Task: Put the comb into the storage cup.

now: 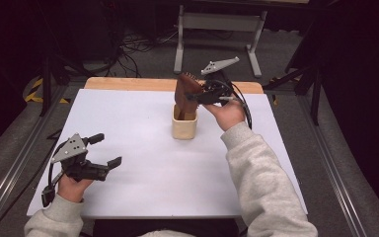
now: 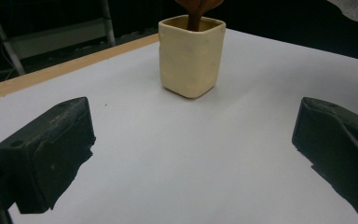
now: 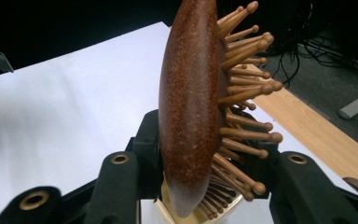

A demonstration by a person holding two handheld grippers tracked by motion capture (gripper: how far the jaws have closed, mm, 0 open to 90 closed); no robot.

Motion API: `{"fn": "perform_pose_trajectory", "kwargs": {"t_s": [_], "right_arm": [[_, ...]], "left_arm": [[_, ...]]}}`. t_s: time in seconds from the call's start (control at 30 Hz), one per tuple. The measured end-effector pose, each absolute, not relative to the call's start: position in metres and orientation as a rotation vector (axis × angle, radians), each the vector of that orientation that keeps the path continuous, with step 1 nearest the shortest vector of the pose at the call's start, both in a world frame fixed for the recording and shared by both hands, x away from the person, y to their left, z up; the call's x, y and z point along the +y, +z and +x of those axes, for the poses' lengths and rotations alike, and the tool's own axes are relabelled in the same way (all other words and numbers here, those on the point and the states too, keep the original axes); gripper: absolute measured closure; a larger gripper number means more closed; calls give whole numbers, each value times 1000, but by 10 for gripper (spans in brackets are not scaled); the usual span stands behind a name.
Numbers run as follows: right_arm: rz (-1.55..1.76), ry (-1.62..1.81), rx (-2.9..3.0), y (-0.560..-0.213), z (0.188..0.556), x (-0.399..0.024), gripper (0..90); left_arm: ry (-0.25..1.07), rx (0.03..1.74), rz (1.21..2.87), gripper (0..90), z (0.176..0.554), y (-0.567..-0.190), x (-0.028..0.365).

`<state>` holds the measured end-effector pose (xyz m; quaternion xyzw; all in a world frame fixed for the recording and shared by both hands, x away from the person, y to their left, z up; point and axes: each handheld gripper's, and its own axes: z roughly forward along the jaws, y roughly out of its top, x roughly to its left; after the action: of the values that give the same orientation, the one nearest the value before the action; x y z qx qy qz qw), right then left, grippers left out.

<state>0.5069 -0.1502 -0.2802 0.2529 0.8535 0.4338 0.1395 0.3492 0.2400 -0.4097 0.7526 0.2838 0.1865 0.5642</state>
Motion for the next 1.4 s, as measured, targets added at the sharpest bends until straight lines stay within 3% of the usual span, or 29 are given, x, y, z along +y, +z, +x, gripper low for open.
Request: {"fn": "perform_pose_trajectory", "kwargs": {"t_s": [0.67,0.87,1.13,1.23,1.4], "right_arm": [[746,1222,2499,-288,510,-146,517],[718,1197,2457,-286,508,-147,391],[696,1207,2362,-284,510,-152,52],[702,1208,2322,-282,510,-156,0],[702,1195,2274,-278,505,-162,0]], "left_arm": [[423,670,1780,0,350,-410,239],[420,668,1781,0,350,-410,239],[419,666,1784,0,350,-411,239],[413,668,1785,0,350,-411,238],[421,667,1783,0,350,-410,239]]}}
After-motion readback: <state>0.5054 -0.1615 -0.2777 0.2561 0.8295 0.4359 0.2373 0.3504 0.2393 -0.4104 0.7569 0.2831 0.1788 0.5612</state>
